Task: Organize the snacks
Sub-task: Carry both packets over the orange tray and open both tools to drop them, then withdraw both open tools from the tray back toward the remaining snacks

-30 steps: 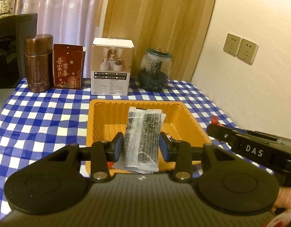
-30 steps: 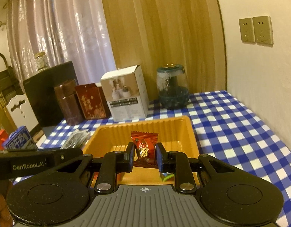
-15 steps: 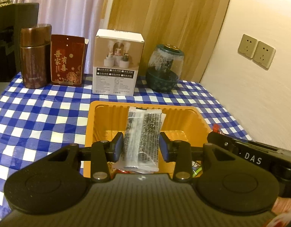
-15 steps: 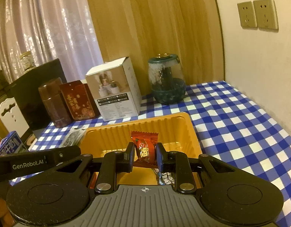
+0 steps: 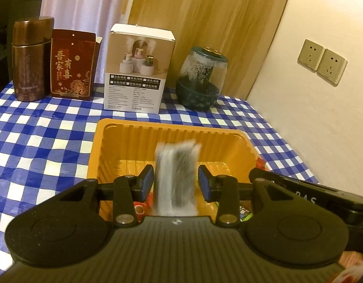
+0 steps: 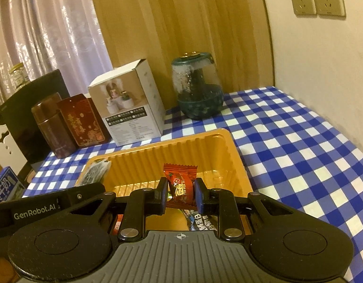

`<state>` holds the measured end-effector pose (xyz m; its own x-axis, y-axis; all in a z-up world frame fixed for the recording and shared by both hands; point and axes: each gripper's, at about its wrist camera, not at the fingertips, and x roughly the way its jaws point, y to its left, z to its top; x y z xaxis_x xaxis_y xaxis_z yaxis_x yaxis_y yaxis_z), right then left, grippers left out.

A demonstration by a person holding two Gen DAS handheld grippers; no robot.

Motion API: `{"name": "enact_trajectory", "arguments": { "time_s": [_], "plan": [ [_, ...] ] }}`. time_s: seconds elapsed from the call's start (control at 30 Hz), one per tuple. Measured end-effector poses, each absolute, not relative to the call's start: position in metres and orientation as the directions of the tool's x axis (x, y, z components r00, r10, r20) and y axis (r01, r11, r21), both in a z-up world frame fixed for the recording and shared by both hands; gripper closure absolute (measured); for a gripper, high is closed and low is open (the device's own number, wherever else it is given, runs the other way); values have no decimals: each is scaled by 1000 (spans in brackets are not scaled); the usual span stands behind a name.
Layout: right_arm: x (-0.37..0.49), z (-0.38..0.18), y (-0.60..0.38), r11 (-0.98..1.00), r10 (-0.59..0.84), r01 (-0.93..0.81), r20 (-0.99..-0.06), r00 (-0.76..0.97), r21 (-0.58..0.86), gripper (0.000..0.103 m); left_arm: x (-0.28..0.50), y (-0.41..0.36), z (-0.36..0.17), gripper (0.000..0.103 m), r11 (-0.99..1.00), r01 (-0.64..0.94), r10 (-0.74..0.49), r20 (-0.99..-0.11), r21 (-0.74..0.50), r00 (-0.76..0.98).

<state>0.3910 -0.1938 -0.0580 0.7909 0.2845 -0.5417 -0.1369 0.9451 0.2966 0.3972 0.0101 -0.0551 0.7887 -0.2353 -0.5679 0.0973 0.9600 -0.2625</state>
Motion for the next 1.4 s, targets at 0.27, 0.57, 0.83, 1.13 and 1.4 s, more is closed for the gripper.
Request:
{"name": "enact_trajectory", "arguments": {
  "time_s": [0.27, 0.57, 0.83, 1.13, 1.4],
  "plan": [
    [390, -56, -194, 939, 295, -135, -537, 790, 317, 79, 394, 17, -56, 65, 970, 57, -191, -590, -237, 784],
    [389, -53, -185, 932, 319, -162, -522, 791, 323, 79, 393, 21, -56, 65, 973, 52, -181, -601, -226, 778],
    [389, -52, -183, 930, 324, -165, -520, 790, 329, 79, 392, 19, -57, 65, 974, 59, -183, -604, -219, 776],
    [391, -56, -181, 931, 331, -184, -515, 791, 315, 77, 392, 16, -59, 65, 976, 63, -180, -610, -209, 771],
    [390, -55, -204, 911, 313, -112, -491, 813, 396, 33, 390, 17, -61, 65, 977, 64, -177, -613, -202, 770]
  ]
}}
